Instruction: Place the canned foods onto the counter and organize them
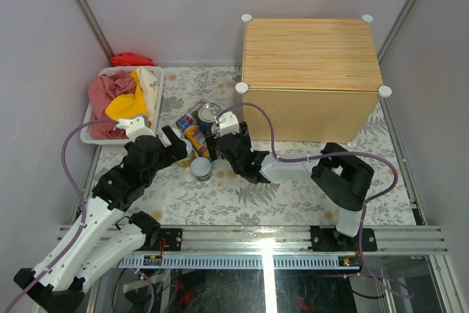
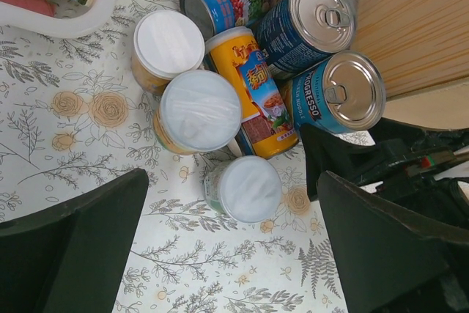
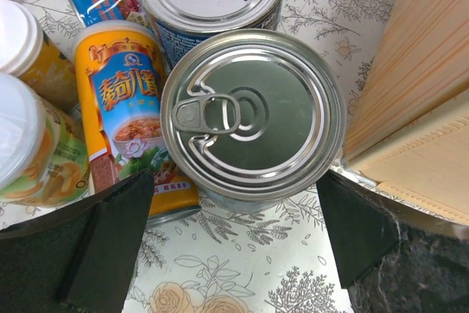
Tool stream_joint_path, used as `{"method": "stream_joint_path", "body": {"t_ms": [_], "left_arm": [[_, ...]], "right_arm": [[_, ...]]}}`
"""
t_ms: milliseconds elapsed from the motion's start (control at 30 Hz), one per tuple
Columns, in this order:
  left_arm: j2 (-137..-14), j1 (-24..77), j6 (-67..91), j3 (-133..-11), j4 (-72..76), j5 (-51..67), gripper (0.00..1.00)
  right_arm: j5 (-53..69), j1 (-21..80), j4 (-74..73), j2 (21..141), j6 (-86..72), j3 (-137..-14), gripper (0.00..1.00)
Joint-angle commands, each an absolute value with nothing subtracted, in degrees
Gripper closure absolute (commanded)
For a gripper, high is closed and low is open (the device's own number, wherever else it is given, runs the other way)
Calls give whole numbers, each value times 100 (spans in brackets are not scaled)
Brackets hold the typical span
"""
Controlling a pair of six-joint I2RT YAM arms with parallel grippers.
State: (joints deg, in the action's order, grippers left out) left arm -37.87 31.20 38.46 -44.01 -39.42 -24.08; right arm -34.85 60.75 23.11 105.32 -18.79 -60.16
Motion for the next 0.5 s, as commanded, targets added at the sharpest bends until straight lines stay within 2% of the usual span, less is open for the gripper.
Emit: {"method": "stream_joint_path", "body": {"t_ms": [0, 467], "left_arm": [[-3766, 3164, 3711, -4584, -3954, -2382, 0], [-3552, 3164, 3606, -4531, -4139, -2511, 0]], "right_arm": [[-3716, 5957, 2944, 10634, -1762, -6259, 1], [-3713, 5906, 3590, 11039, -1261, -6451, 0]]}}
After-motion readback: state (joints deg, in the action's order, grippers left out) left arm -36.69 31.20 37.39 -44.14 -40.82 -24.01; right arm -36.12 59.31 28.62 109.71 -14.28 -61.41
